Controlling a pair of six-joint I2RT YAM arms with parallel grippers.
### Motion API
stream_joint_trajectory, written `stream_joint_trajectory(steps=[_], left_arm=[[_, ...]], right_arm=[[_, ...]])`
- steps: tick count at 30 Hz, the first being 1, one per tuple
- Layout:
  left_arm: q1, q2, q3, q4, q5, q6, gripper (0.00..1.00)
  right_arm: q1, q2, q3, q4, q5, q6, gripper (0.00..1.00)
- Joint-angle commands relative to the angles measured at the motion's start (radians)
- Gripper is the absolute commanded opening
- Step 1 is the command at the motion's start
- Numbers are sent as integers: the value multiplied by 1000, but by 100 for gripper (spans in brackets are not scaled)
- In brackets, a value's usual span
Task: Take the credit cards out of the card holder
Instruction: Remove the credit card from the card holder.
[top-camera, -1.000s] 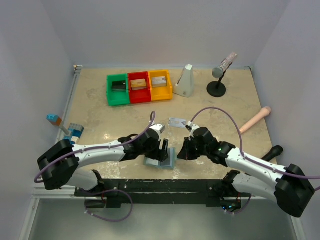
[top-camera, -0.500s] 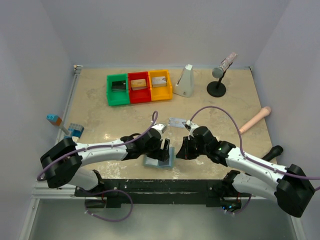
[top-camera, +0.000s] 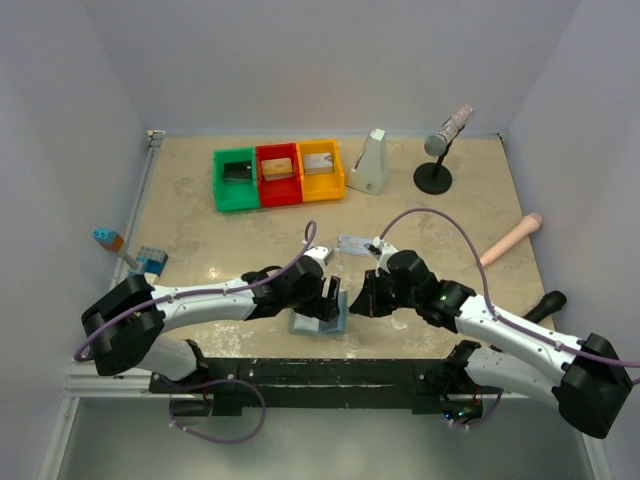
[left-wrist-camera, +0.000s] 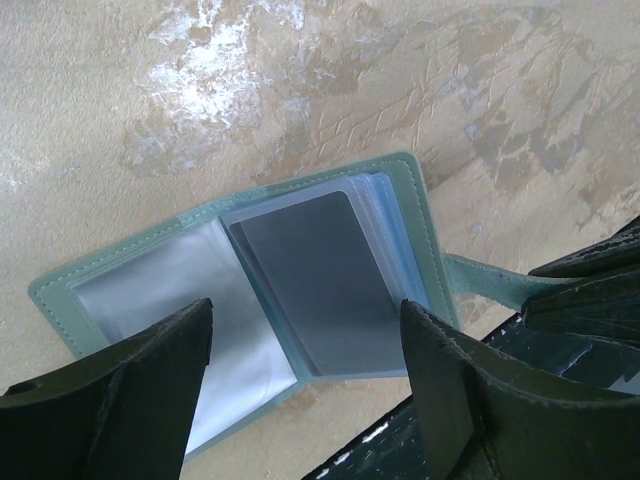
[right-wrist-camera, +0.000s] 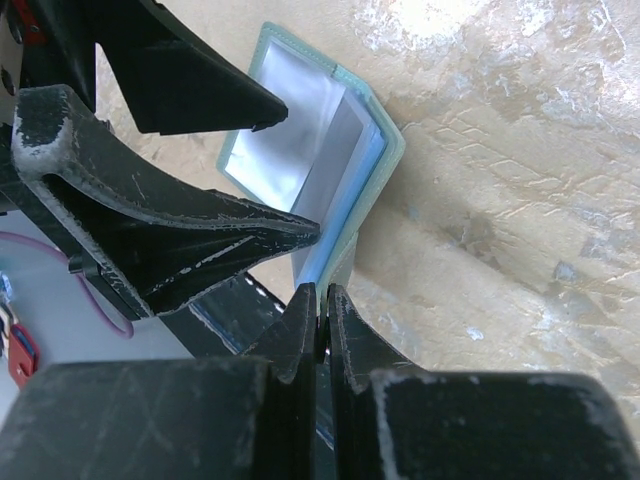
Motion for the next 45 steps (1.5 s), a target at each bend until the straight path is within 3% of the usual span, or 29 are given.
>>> stream_joint_trajectory(steps=[1, 33, 45], left_arm=[[-8, -8, 37, -5, -7, -8, 80], [-8, 3, 48, -16, 5, -11, 80], [-8, -7, 37, -48, -46, -7, 76]], right_arm=[[5, -20, 36, 0, -14, -14, 0], [17, -15, 71, -26, -22, -13, 0], [21, -29, 71, -40, -8, -18, 0]])
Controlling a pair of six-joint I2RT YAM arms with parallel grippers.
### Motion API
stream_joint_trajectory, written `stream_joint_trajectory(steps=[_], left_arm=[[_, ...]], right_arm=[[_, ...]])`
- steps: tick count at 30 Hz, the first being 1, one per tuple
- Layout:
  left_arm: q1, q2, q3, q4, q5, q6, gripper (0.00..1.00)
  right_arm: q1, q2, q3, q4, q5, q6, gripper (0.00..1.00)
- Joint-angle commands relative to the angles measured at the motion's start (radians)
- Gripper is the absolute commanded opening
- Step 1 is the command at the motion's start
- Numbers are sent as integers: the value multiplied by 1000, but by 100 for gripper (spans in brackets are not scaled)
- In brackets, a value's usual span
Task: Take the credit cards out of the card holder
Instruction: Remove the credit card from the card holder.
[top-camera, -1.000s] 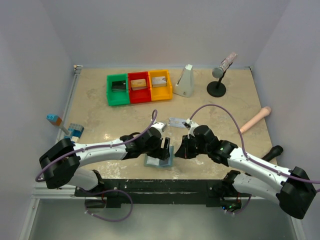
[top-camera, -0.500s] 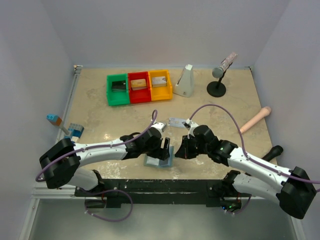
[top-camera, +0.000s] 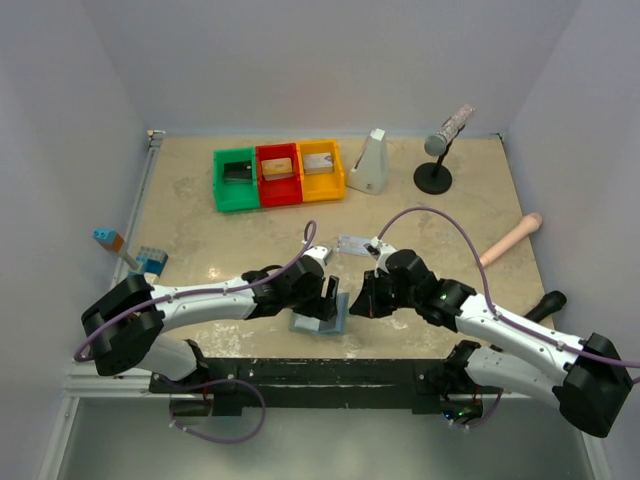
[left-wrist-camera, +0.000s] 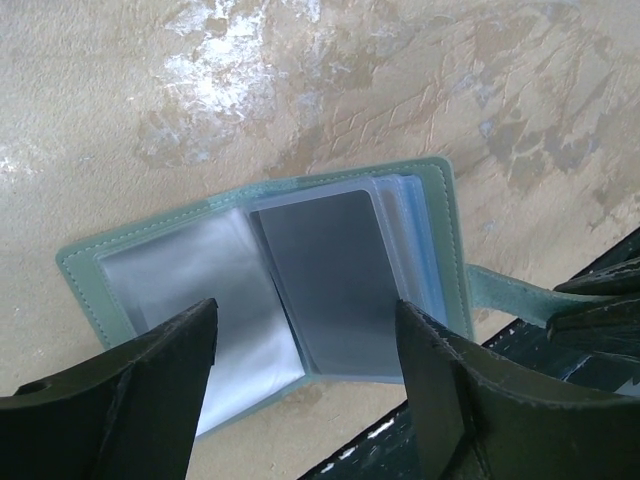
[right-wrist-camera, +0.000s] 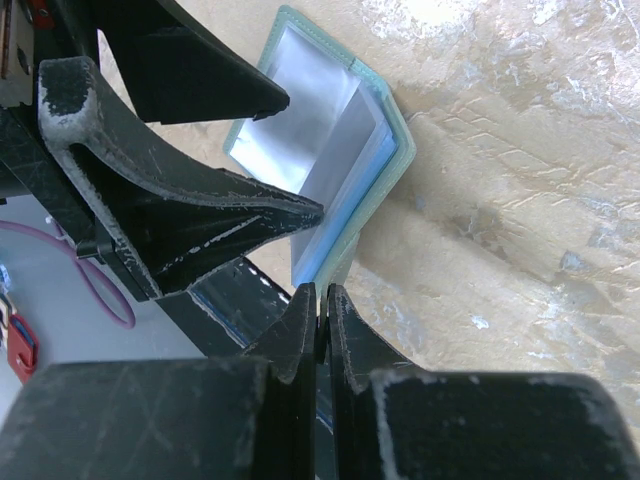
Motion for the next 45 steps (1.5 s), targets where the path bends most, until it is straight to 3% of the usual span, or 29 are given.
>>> stream_joint_trajectory(steps=[1, 11, 18, 45], left_arm=[[-8, -8, 25, -24, -45, 2, 76], [-6, -54, -12, -37, -98, -12, 75], [-6, -132, -12, -18, -87, 6, 82], [-14, -51, 43, 5, 28, -7, 80]], right_arm=[[6, -31, 42, 4, -6, -13, 0], [6, -37, 36, 4, -3, -12, 0], [6, -32, 34, 13, -9, -9, 0], [18, -46, 65, 5, -16, -2, 0]])
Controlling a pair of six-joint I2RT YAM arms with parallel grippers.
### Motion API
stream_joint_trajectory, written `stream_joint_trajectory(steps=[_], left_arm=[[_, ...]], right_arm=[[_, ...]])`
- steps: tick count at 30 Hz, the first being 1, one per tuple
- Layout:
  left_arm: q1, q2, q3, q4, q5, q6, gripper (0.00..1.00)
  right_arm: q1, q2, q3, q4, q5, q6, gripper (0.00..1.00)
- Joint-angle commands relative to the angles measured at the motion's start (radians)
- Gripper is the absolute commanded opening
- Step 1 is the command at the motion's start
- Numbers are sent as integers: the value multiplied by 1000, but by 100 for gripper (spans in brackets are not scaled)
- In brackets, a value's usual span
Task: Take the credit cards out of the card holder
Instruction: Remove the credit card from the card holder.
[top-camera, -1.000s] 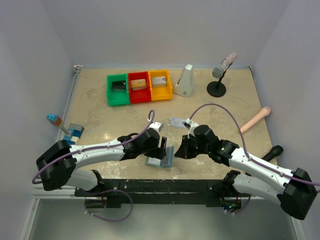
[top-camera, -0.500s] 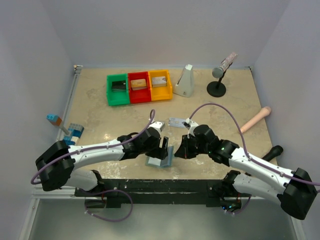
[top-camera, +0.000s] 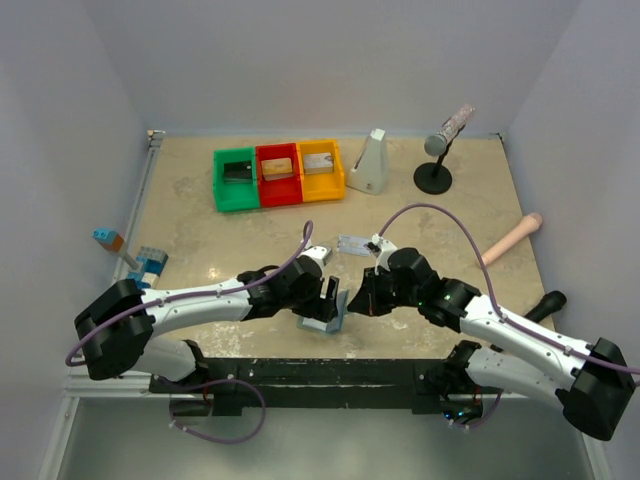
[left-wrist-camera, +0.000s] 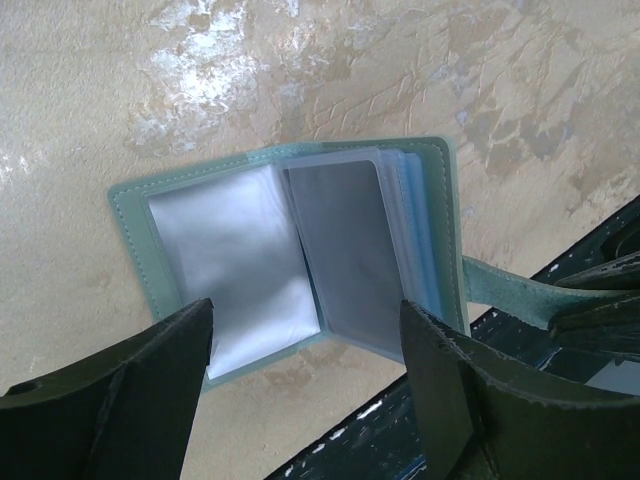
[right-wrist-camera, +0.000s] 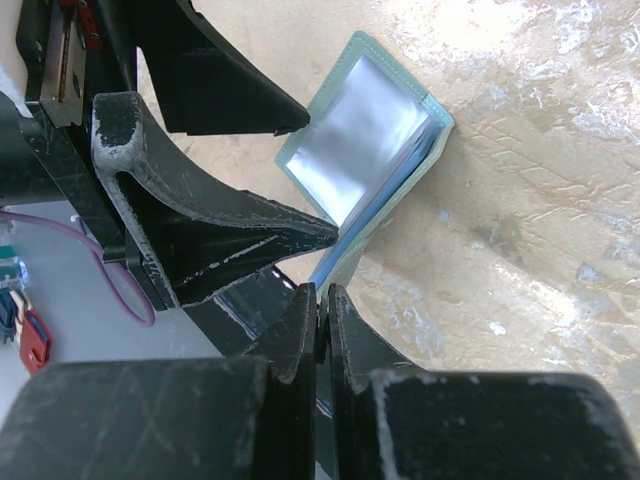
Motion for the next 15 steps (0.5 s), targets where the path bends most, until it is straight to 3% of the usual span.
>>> stream_joint_trajectory(steps=[1, 15], left_arm=[[-4, -7, 40, 41, 26, -9, 80], [-5, -17, 47, 46, 31, -14, 81]], right_arm=[[7, -14, 37, 15, -16, -3, 0], [8, -7, 20, 21, -6, -4, 0]])
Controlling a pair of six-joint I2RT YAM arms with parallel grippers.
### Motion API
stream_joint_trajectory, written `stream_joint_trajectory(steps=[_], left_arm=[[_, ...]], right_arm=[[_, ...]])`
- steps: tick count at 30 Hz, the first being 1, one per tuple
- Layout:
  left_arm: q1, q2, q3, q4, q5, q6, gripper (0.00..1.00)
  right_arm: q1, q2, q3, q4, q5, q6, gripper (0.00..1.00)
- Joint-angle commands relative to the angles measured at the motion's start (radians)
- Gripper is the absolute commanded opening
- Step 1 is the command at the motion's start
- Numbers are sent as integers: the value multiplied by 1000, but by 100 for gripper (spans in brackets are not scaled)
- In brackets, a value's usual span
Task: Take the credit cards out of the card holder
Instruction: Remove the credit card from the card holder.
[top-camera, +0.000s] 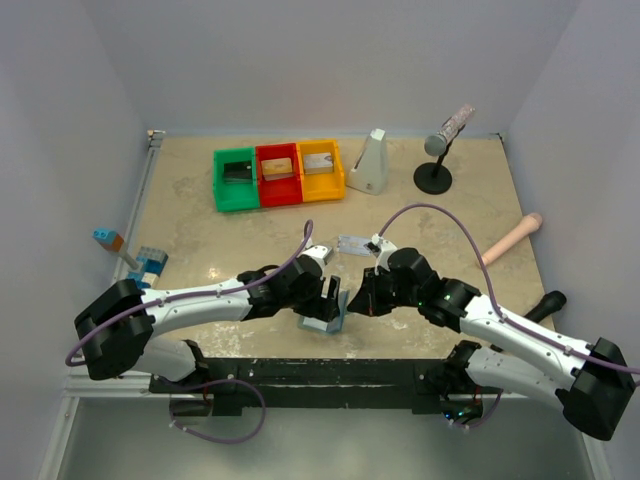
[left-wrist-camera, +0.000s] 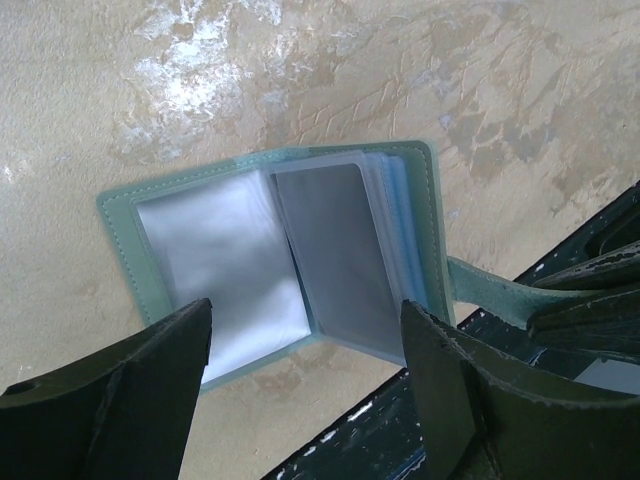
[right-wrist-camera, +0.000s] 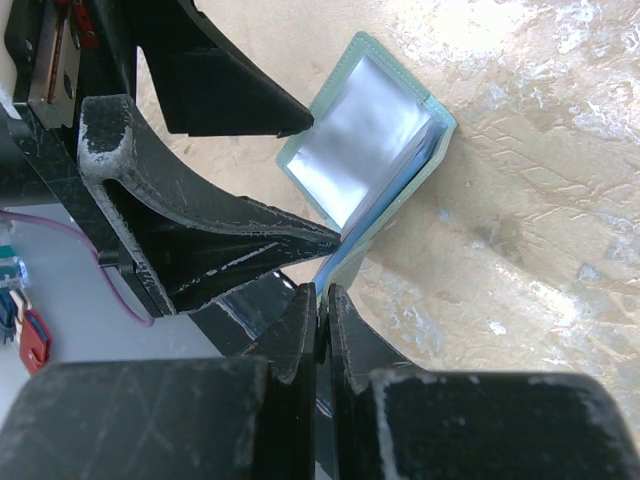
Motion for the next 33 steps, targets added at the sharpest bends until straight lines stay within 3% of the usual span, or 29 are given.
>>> stream_joint_trajectory(steps=[1, 33], left_arm=[[-5, -16, 44, 26, 18, -14, 81], [-11, 17, 57, -60, -81, 9, 79]], right_arm=[[6, -6, 20, 19, -7, -6, 0], [6, -24, 7, 9, 2, -3, 0]])
